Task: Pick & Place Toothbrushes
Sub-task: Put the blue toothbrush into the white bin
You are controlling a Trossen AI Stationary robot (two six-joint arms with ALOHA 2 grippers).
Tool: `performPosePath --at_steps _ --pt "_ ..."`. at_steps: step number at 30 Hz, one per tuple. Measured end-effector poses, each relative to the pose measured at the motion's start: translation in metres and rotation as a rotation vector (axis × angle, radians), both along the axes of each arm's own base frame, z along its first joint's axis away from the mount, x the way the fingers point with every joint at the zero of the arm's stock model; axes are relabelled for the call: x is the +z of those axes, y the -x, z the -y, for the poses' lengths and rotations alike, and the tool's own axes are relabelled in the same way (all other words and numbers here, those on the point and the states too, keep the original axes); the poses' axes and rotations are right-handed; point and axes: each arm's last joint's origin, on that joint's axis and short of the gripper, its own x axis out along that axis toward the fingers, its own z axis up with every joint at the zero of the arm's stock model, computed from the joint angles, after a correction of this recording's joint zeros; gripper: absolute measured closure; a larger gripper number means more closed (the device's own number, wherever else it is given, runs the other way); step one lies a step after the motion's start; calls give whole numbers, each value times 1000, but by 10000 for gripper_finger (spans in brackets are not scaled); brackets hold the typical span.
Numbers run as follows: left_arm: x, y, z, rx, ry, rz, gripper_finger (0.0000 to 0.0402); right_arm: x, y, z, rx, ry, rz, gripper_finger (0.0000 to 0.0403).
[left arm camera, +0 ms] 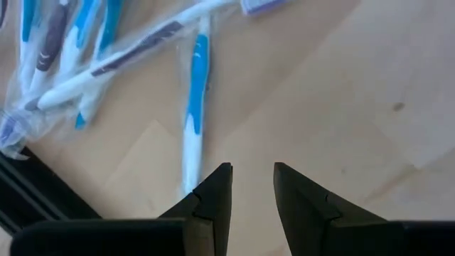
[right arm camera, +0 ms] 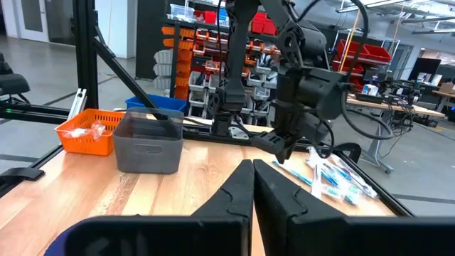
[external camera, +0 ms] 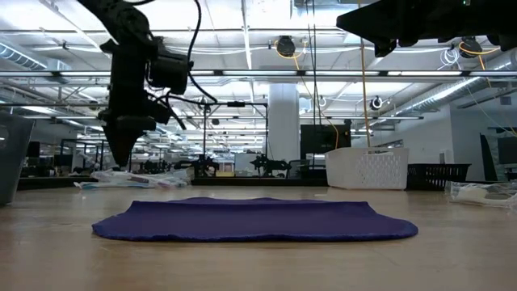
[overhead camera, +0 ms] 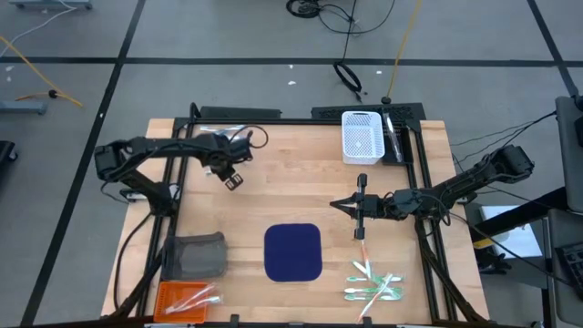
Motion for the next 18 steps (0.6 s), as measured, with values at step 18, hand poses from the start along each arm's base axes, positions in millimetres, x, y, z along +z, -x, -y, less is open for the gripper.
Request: performPosePath --at_steps 18 --pt "-26 24 -27 54 -18 23 295 0 0 0 0 0 0 401"
